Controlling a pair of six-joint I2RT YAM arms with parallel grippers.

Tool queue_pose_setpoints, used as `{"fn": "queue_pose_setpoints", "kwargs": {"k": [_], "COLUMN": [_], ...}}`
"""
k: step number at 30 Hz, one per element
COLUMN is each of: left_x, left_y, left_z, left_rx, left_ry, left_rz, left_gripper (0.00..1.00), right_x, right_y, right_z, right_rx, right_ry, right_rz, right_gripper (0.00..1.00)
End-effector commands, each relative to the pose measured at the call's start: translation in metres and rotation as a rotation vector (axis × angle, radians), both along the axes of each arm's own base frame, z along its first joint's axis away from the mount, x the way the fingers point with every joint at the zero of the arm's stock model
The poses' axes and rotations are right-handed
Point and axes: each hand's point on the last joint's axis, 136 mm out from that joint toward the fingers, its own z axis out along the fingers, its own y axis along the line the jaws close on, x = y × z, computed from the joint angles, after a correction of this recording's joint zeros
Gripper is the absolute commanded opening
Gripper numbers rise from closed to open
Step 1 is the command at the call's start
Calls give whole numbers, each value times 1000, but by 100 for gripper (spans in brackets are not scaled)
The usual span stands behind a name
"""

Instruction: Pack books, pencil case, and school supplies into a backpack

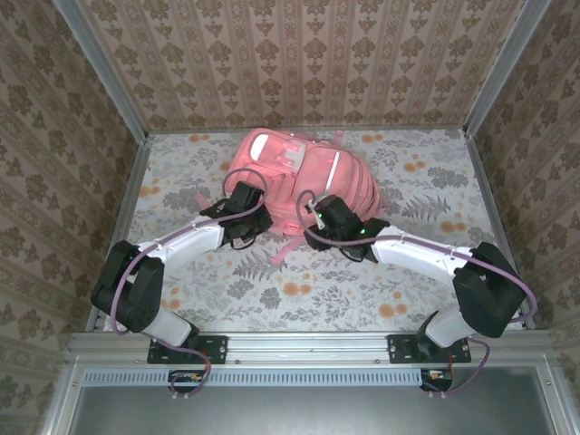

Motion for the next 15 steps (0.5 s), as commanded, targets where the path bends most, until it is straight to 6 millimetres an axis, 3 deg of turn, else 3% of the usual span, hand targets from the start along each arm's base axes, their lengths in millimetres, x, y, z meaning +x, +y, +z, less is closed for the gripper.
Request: {"fn": "queue_pose_setpoints", "kwargs": {"k": [1, 6, 15], "left_x": [2, -1, -4], "left_y": [-13, -15, -15], "left_z": [20, 18, 20], "left_rx": [-41, -47, -52], "left_ry": [-17, -1, 25], "left_rz": [-10, -9, -3], "left_gripper": [0, 0, 0], "right_x": [-2, -16, -3], "right_y": [19, 39, 48], "right_z": [-2, -21, -55], "right_rx": [23, -38, -100], "right_ry": [-82, -162, -220], "right_rz": [43, 83, 40], "right_gripper": [39, 34, 34]}}
